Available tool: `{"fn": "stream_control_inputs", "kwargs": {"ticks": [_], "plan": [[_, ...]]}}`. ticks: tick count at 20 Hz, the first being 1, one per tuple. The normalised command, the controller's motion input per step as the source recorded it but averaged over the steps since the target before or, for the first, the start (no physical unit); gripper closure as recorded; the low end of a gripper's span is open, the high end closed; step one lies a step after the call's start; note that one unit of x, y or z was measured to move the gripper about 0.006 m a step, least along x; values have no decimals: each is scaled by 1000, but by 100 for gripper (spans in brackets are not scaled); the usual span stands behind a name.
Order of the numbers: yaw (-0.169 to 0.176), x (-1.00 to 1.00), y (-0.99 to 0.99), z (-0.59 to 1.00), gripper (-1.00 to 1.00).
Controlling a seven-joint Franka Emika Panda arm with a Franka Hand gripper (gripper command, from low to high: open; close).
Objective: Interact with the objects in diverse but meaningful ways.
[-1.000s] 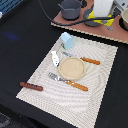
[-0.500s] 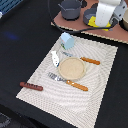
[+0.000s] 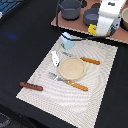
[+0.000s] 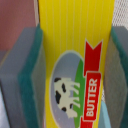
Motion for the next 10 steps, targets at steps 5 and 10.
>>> {"fn": "stream_control_inputs", "kwargs": {"ticks": [5,10], "plan": [[20,-202,-11,-77,100],[9,-329,-110,-359,100]]}}
